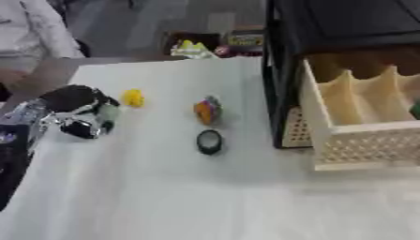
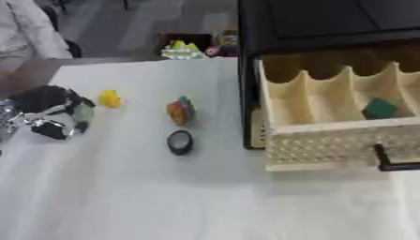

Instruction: Pick up objects from table and place into drawer.

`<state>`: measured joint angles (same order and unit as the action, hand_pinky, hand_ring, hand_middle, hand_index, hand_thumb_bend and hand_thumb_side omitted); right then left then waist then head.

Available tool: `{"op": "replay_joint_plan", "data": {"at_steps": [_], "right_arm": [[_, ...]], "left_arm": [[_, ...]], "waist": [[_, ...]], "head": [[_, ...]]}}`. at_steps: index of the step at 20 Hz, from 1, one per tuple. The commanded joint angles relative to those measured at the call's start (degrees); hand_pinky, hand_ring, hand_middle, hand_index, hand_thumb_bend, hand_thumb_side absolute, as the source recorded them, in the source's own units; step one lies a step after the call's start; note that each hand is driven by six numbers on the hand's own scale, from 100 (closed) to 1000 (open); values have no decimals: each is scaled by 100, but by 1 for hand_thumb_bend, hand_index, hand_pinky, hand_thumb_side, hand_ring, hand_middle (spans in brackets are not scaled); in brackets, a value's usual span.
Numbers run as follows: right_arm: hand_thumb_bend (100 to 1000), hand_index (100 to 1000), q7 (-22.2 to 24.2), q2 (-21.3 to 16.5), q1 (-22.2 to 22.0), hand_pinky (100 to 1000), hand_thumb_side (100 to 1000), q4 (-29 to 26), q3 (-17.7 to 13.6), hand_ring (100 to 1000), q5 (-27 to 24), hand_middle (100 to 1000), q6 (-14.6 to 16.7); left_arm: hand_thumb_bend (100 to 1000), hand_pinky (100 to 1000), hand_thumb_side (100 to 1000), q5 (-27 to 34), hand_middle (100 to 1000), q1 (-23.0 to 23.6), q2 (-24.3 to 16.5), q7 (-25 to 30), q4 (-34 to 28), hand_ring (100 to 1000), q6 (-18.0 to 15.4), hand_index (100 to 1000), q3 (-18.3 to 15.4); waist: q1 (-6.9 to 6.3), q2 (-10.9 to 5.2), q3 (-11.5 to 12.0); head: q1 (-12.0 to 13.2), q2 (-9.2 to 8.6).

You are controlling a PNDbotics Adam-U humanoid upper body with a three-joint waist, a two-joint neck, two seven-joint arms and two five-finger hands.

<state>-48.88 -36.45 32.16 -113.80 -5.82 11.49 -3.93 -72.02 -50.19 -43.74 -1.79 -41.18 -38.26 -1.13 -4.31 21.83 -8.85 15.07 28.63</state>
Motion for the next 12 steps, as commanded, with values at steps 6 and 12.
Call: {"op": "replay_joint_plan", "data": {"at_steps": [6,12], "right_arm": [[100,641,-41,-72,12,246,575,-79,-82,455,-9,497,-15],[100,642,-56,-30,-3,257,564,-79,-83,457,-14,498,-20]], "left_arm": [[100,168,273,546,284,-101,-162,128,-47,378,-138,674,19],[100,146,258,930,284,-92,-173,333,-145,365,-270,672,76]], "waist": [[42,-223,28],[62,-307,52]], "head": [[4,-24],[-5,2]]}}
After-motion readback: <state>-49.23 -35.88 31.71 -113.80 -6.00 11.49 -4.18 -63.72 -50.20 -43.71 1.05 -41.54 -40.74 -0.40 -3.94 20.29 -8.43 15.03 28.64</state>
